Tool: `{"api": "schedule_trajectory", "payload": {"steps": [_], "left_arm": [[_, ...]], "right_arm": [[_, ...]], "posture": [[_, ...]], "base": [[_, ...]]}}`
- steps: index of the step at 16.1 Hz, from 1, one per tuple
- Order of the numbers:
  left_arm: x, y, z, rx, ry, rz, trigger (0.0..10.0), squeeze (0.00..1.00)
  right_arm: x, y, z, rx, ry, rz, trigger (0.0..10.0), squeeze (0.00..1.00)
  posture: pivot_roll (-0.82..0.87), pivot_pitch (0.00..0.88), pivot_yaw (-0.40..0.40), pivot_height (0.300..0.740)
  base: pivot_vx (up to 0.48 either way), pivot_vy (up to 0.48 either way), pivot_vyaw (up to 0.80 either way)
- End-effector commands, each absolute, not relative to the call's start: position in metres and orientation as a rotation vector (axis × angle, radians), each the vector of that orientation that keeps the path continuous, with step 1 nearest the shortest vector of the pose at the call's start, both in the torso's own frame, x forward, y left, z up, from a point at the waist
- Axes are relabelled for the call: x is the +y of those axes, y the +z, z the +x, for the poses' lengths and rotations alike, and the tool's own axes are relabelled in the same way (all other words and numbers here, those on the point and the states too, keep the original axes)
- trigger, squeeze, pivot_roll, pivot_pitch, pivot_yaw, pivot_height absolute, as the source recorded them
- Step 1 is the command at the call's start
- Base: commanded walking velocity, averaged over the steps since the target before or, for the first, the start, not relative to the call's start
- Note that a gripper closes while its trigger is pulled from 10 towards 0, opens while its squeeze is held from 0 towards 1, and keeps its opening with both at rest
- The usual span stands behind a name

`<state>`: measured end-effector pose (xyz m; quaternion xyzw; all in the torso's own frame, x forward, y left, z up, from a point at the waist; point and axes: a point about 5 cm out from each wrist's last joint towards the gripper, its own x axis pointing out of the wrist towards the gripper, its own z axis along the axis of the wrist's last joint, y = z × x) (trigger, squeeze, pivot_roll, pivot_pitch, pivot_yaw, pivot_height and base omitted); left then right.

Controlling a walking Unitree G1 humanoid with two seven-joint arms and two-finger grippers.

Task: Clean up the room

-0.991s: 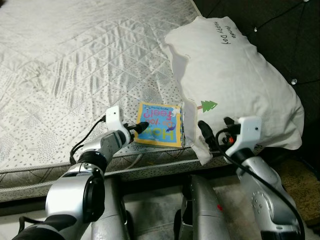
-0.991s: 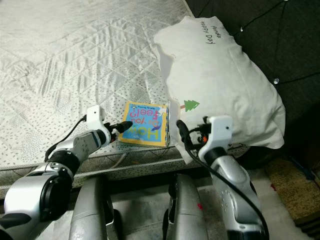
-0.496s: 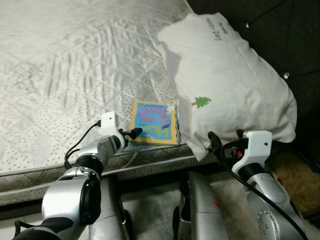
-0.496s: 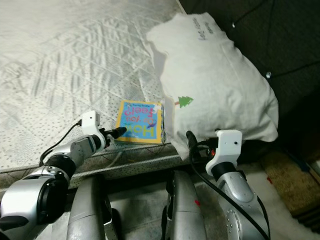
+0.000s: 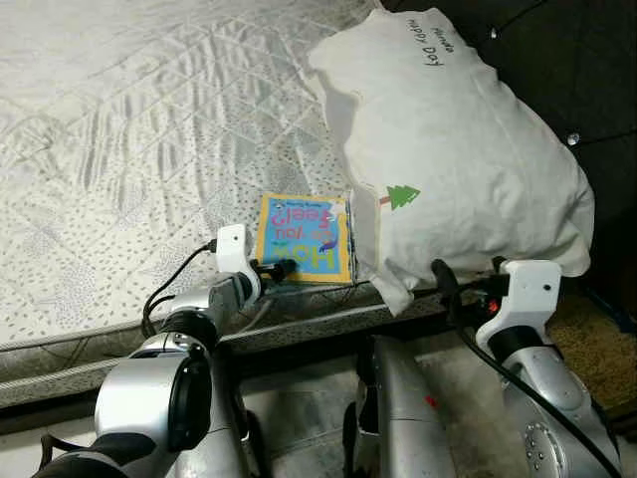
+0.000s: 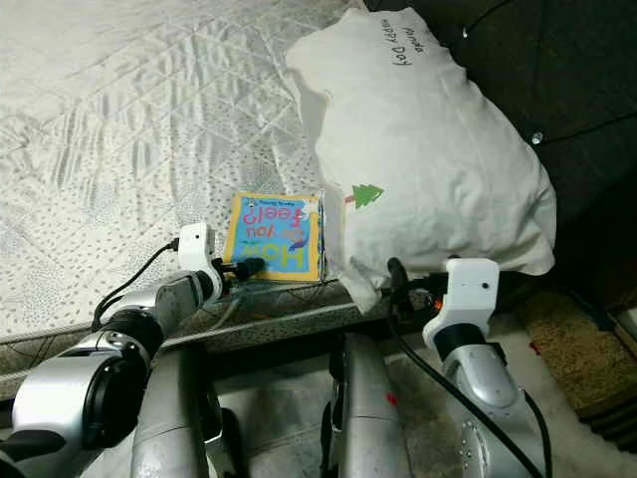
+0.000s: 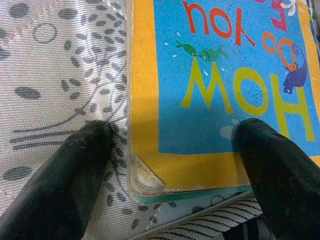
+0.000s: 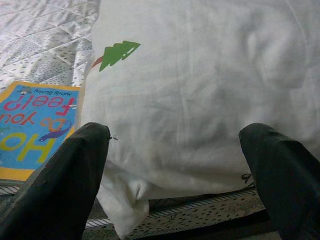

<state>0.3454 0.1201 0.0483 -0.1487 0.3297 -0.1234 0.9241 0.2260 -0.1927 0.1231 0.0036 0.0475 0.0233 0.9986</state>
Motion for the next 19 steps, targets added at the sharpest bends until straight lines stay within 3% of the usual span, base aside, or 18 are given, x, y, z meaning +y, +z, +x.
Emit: {"api": "schedule_trajectory", "payload": {"steps": [1,10,19], "left_arm": [[0.101,0.037,0.334,0.751,-0.323,-0.306,10.0,0.00],[0.066,0.031,0.323,0.782,-0.438,-0.304,10.0,0.00],[0.064,0.048,0.335,0.699,-0.407,-0.380,10.0,0.00]], "right_arm": [[-0.194,0.126,0.226,0.088,0.035,0.000,10.0,0.00],[-0.190,0.128,0.235,0.068,0.033,-0.005,10.0,0.00],[-0.178,0.125,0.247,0.051,0.060,0.014,10.0,0.00]], "posture": [[-0.17,0.207,-0.016,0.561],[-0.17,0.189,-0.018,0.561],[-0.11,0.154,-0.026,0.561]], "base": [[0.000,0.000,0.00],[0.000,0.000,0.00],[0.000,0.000,0.00]]}}
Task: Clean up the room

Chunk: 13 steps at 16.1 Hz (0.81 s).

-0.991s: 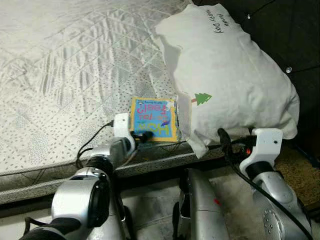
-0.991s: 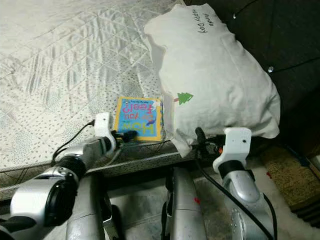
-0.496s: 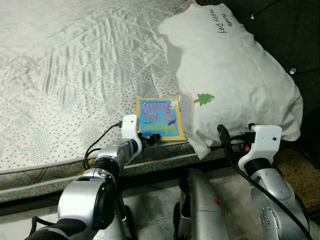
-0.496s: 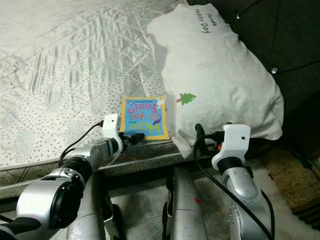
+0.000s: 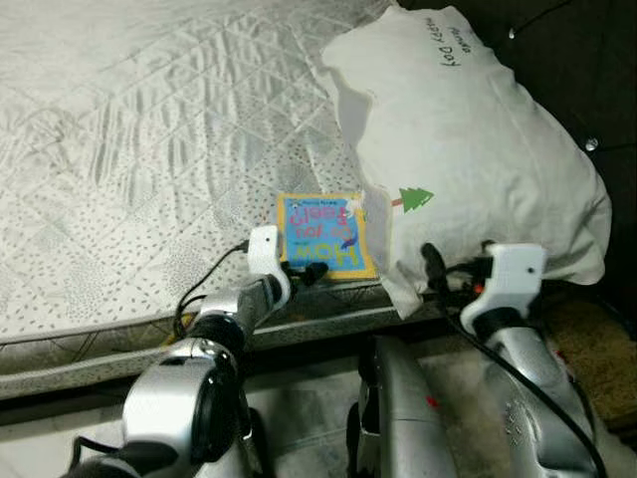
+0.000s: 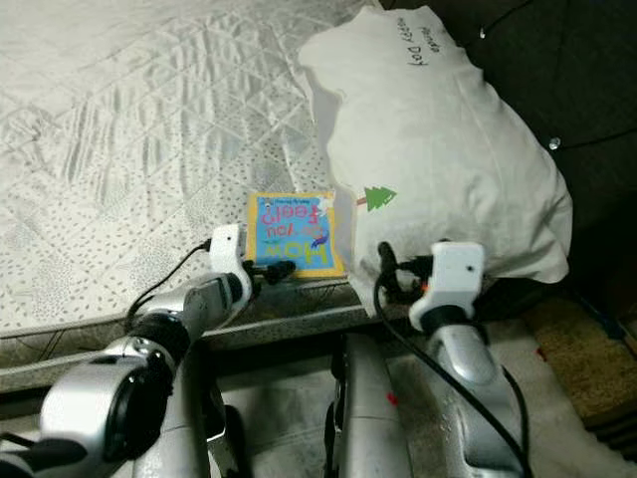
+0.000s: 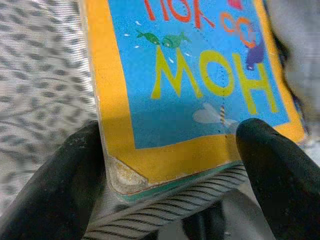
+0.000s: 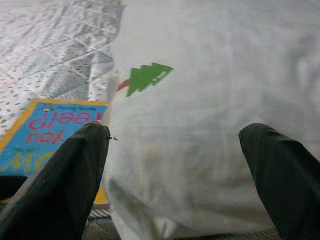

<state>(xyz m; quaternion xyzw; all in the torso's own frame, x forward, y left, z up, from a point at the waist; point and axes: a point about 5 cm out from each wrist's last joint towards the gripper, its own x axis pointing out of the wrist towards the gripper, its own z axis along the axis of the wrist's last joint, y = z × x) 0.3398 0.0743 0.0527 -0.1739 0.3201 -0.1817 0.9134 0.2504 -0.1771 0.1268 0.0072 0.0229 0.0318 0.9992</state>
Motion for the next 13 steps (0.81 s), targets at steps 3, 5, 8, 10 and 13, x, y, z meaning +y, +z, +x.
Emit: {"api": "schedule_trajectory", "payload": {"steps": [3,5,8,10,13], "left_arm": [[0.068,0.053,0.331,0.658,-0.351,-0.406,10.0,0.00],[0.084,0.060,0.323,0.603,-0.279,-0.392,10.0,0.00],[0.108,0.073,0.303,0.562,-0.226,-0.390,10.0,0.00],[0.122,0.085,0.297,0.480,-0.181,-0.366,10.0,0.00],[0.149,0.107,0.290,0.335,-0.086,-0.355,10.0,0.00]], "right_arm": [[-0.170,0.124,0.260,0.036,0.087,0.026,10.0,0.00],[-0.164,0.125,0.273,0.018,0.098,0.041,10.0,0.00],[-0.152,0.129,0.287,-0.017,0.136,0.058,10.0,0.00],[-0.152,0.132,0.292,-0.033,0.138,0.061,10.0,0.00],[-0.157,0.130,0.306,-0.032,0.121,0.059,10.0,0.00]], "posture": [[-0.08,0.137,-0.019,0.561],[-0.04,0.115,-0.024,0.561],[-0.01,0.076,-0.035,0.561],[0.00,0.062,-0.039,0.561],[0.04,0.022,-0.052,0.561]], "base": [[0.000,0.000,0.00],[0.000,0.000,0.00],[0.000,0.000,0.00],[0.000,0.000,0.00],[0.000,0.000,0.00]]}}
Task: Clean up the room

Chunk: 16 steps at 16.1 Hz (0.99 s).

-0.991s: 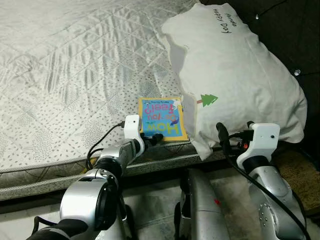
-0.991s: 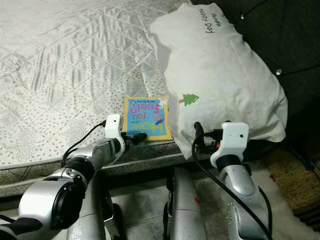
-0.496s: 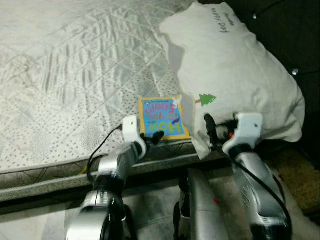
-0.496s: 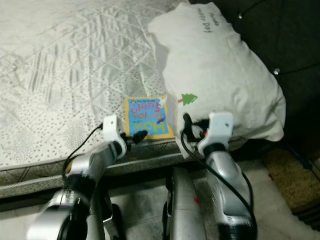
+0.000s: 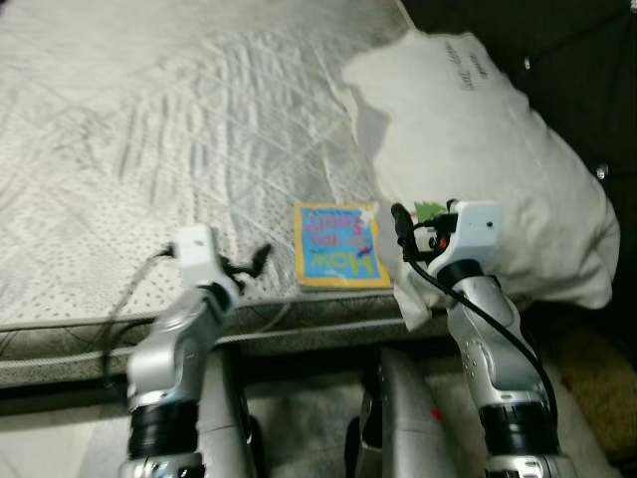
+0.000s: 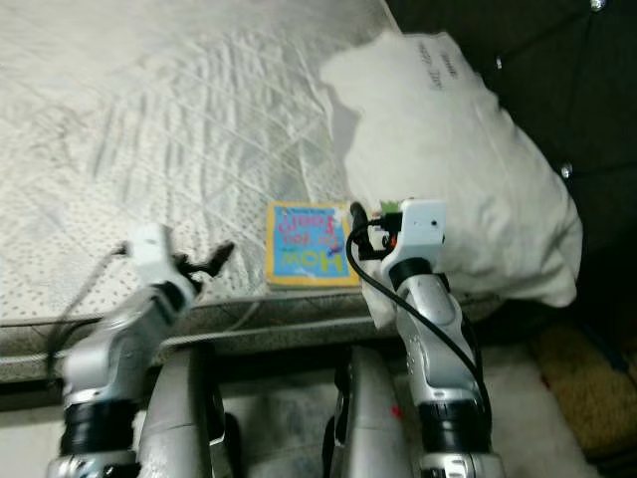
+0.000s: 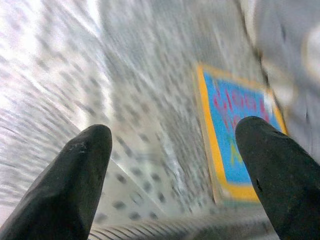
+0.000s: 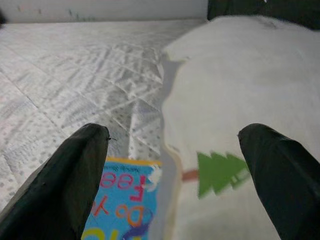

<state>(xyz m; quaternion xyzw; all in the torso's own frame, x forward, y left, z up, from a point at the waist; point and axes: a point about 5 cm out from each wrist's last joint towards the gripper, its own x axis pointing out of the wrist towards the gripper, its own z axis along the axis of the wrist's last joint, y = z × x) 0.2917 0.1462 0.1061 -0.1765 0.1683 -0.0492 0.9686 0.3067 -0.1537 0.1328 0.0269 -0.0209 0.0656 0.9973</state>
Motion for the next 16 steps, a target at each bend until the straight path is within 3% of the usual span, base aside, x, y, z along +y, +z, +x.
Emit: {"api": "schedule_trajectory", "payload": {"steps": [1,6,12,16], "left_arm": [[0.153,0.113,0.289,0.302,-0.067,-0.345,10.0,0.00],[0.172,0.142,0.275,0.015,0.047,-0.149,10.0,0.00],[0.160,0.139,0.287,-0.013,-0.003,-0.121,10.0,0.00],[0.173,0.136,0.286,-0.057,0.036,-0.079,10.0,0.00]], "right_arm": [[-0.159,0.128,0.309,-0.024,0.109,0.060,10.0,0.00],[-0.177,0.122,0.310,-0.018,-0.049,0.100,10.0,0.00],[-0.187,0.128,0.326,-0.050,-0.084,0.098,10.0,0.00],[-0.189,0.122,0.315,-0.057,-0.078,0.087,10.0,0.00]], "posture": [[0.05,0.013,-0.060,0.561],[0.05,0.000,-0.064,0.561],[0.06,0.000,-0.036,0.626],[0.04,0.000,-0.052,0.668]], "base": [[0.000,0.000,0.00],[0.000,0.000,0.00],[0.000,0.000,0.00],[0.000,0.000,0.00]]}}
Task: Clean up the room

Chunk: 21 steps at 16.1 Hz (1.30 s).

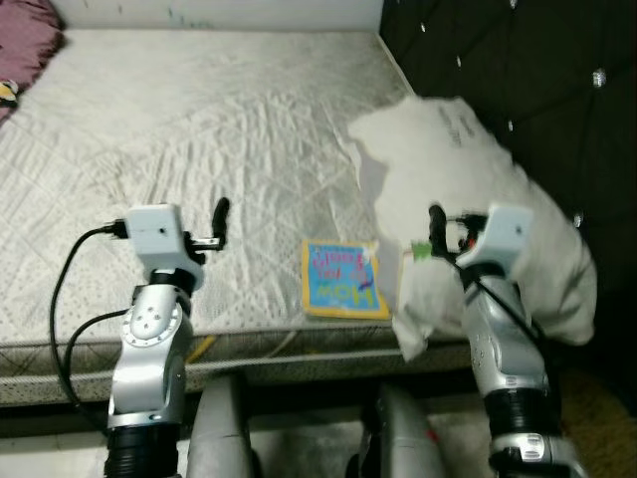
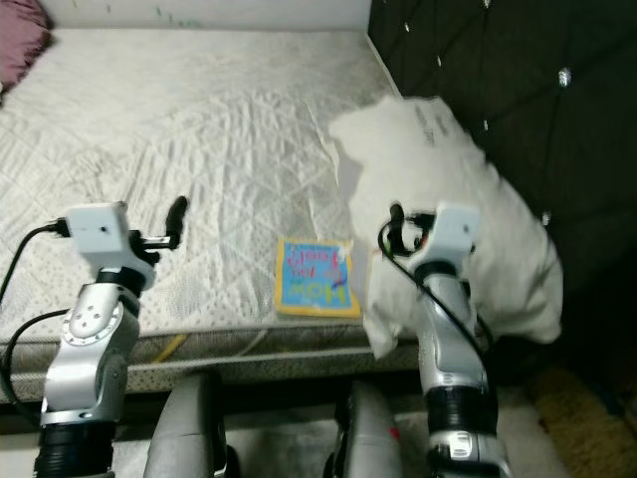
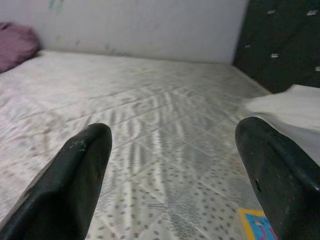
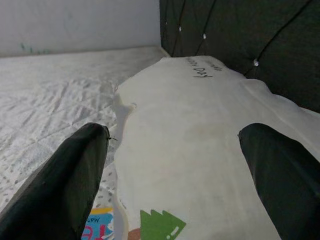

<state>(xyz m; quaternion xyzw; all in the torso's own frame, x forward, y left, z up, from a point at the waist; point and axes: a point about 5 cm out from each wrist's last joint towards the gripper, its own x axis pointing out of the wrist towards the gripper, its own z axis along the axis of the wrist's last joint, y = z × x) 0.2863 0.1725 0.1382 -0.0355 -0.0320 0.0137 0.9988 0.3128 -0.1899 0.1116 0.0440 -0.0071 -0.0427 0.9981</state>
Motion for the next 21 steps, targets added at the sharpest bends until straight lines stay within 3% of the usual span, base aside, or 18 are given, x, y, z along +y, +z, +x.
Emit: {"api": "schedule_trajectory", "payload": {"steps": [1,6,14,21], "left_arm": [[0.174,0.136,0.286,-0.056,0.030,-0.072,10.0,0.00],[0.171,0.129,0.284,-0.044,0.022,-0.069,10.0,0.00],[0.167,0.128,0.289,-0.044,0.008,-0.065,10.0,0.00],[0.161,0.124,0.289,-0.032,-0.015,-0.087,10.0,0.00]], "right_arm": [[-0.183,0.122,0.314,-0.054,-0.045,0.088,10.0,0.00],[-0.172,0.126,0.317,-0.070,-0.024,0.102,10.0,0.00],[-0.177,0.122,0.316,-0.052,-0.041,0.075,10.0,0.00],[-0.179,0.121,0.316,-0.052,-0.064,0.086,10.0,0.00]], "posture": [[0.04,0.000,-0.057,0.682],[0.05,0.000,-0.052,0.738],[0.05,0.000,-0.066,0.740],[0.05,0.000,-0.072,0.740]], "base": [[0.000,0.000,0.00],[0.000,0.000,0.00],[0.000,0.000,0.00],[0.000,0.467,0.00]]}}
